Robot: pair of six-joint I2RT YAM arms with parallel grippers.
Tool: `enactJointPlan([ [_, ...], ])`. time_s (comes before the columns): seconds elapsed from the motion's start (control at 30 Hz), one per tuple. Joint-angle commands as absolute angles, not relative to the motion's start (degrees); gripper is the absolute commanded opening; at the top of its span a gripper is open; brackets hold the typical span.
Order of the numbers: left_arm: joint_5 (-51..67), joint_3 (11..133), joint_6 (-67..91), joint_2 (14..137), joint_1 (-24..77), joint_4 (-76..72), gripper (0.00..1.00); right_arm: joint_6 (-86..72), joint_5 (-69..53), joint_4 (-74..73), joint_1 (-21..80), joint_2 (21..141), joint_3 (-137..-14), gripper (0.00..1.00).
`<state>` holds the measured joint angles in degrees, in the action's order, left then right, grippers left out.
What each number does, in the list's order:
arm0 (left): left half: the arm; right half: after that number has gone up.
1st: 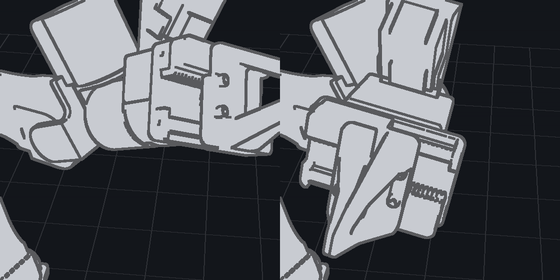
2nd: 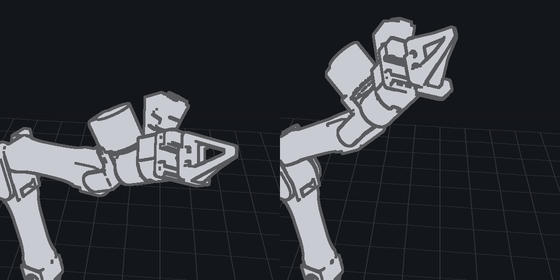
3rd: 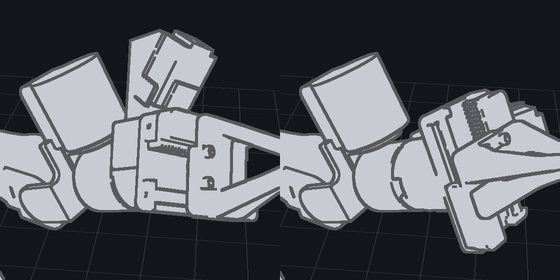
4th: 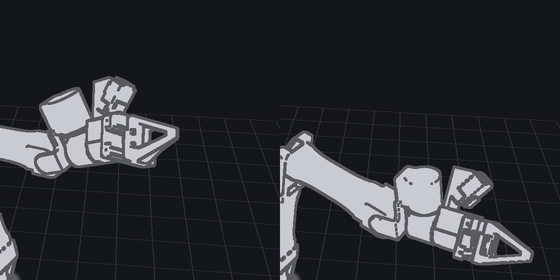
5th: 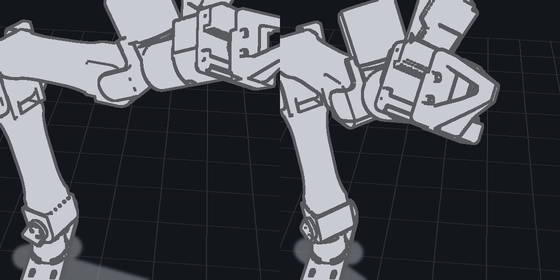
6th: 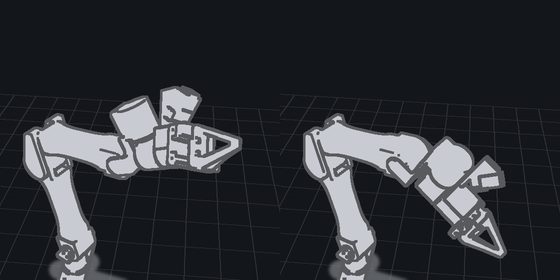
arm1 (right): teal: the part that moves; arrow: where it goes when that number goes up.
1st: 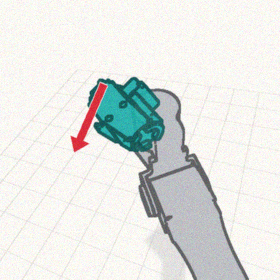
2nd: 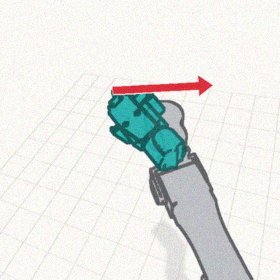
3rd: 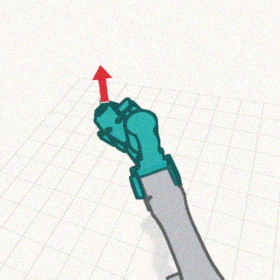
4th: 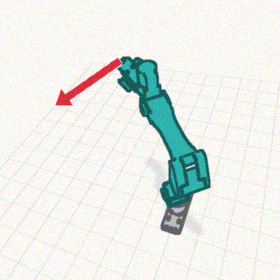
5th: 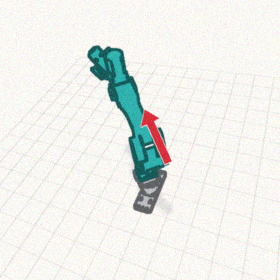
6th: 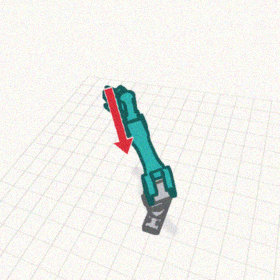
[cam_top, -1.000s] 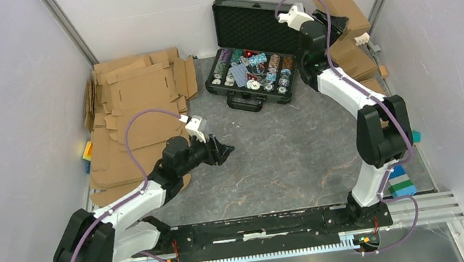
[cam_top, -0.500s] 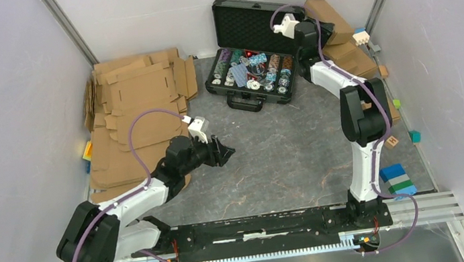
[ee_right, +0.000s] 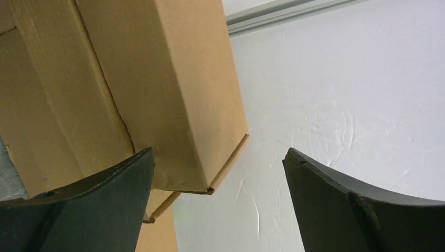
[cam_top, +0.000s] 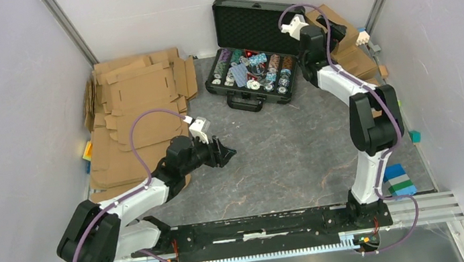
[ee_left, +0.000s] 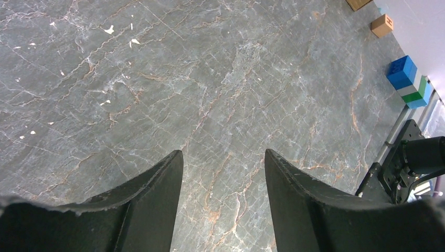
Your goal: Fold the paper box
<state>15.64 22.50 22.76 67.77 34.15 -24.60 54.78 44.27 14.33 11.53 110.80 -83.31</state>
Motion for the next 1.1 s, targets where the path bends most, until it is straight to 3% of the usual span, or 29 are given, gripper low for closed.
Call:
enactJointPlan([
  [0.0,16.5,23.7,25.1,66.7,34.4,-27.0,0.66,52.0,45.6,12.5,13.4,106.6,-84.4,0.98],
  [0.2,16.7,24.0,24.8,66.9,34.4,-26.7,0.66,48.7,44.9,4.3,17.1,102.3,-86.1,0.98],
  [0.33,16.9,24.1,24.5,67.5,34.5,-26.8,0.68,40.6,41.2,2.4,19.9,95.0,-79.7,0.98],
  [0.4,16.6,23.9,24.4,67.7,34.5,-27.2,0.71,34.4,35.0,2.6,20.7,89.3,-74.4,0.98],
  [0.57,15.2,23.6,23.4,67.2,34.5,-26.8,1.00,22.7,20.4,10.2,20.7,72.8,-55.1,0.98],
  [0.87,5.5,21.7,21.1,61.4,34.5,-24.0,1.00,11.0,21.2,30.3,20.7,49.9,-18.7,0.98],
  [1.07,-10.7,19.5,17.5,53.8,34.5,-20.2,1.00,9.0,31.7,36.4,18.9,45.8,-6.9,0.98],
])
